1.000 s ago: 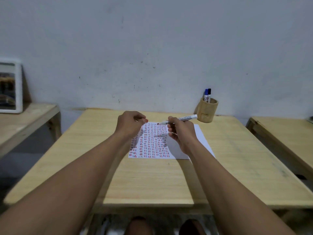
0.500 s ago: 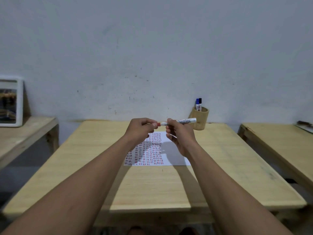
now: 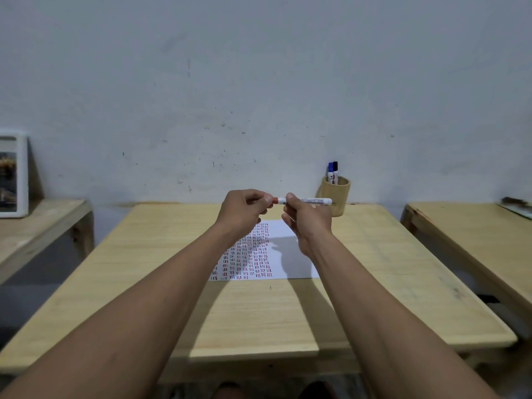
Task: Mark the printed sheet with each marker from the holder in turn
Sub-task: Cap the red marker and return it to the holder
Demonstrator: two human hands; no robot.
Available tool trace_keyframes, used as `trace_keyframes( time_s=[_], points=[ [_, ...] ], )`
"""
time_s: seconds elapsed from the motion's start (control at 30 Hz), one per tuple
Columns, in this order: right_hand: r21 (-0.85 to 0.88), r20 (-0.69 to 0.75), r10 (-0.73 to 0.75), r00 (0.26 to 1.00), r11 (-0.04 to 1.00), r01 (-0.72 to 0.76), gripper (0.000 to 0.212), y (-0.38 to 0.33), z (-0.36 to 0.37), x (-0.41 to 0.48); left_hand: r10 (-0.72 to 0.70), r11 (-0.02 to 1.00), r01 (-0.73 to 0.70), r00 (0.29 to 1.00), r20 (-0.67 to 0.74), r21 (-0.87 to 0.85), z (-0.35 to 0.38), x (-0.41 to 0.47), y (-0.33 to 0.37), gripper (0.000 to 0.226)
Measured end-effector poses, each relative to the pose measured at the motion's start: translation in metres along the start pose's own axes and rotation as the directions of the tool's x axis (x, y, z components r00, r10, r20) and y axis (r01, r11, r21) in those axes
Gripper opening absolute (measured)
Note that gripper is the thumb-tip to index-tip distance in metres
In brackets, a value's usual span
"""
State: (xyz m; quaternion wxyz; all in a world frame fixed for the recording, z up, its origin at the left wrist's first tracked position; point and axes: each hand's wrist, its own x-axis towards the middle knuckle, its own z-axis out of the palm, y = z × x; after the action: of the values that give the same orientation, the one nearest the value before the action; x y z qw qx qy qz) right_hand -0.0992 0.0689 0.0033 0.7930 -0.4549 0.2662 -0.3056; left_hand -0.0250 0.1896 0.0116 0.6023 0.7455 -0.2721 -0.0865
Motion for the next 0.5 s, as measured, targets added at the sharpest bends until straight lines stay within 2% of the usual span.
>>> trace_keyframes(
  time_s=[0.07, 0.1, 0.13, 0.17, 0.23, 0.33, 0.4, 0.5],
  points=[
    [-0.059, -0.046, -0.069, 0.997, 0.996, 0.067, 0.082, 0.001, 0.0, 0.003, 0.065, 0.992, -0.059, 0.996, -0.055, 0.108, 0.005, 0.003, -0.001, 0.012],
    [-0.132, -0.038, -0.107, 0.994, 0.986, 0.101, 0.085, 0.0, -0.001, 0.002, 0.086, 0.987, -0.074, 0.993, -0.077, 0.139, 0.007, 0.003, 0.001, 0.012],
    [-0.223, -0.009, -0.138, 0.99, 0.966, 0.133, 0.073, -0.002, -0.002, 0.001, 0.1, 0.985, -0.085, 0.99, -0.095, 0.153, 0.008, 0.004, 0.003, 0.013],
    [-0.325, 0.029, -0.159, 0.987, 0.932, 0.16, 0.051, -0.005, -0.003, 0.0, 0.11, 0.984, -0.092, 0.988, -0.112, 0.152, 0.009, 0.005, 0.005, 0.013],
    [-0.532, 0.1, -0.174, 0.98, 0.823, 0.201, 0.019, -0.012, -0.006, -0.001, 0.125, 0.984, -0.107, 0.984, -0.128, 0.141, 0.01, 0.009, 0.011, 0.012],
    [-0.744, 0.2, -0.229, 0.953, 0.597, 0.3, 0.012, -0.018, -0.011, 0.006, 0.161, 0.978, -0.139, 0.978, -0.134, 0.157, 0.016, 0.014, 0.021, 0.012],
    [-0.818, 0.262, -0.258, 0.93, 0.453, 0.356, 0.012, -0.022, -0.015, 0.012, 0.181, 0.973, -0.158, 0.975, -0.128, 0.169, 0.021, 0.02, 0.026, 0.011],
    [-0.86, 0.306, -0.292, 0.906, 0.325, 0.394, 0.013, -0.03, -0.024, 0.023, 0.195, 0.971, -0.179, 0.976, -0.095, 0.159, 0.032, 0.029, 0.033, 0.014]
  ],
)
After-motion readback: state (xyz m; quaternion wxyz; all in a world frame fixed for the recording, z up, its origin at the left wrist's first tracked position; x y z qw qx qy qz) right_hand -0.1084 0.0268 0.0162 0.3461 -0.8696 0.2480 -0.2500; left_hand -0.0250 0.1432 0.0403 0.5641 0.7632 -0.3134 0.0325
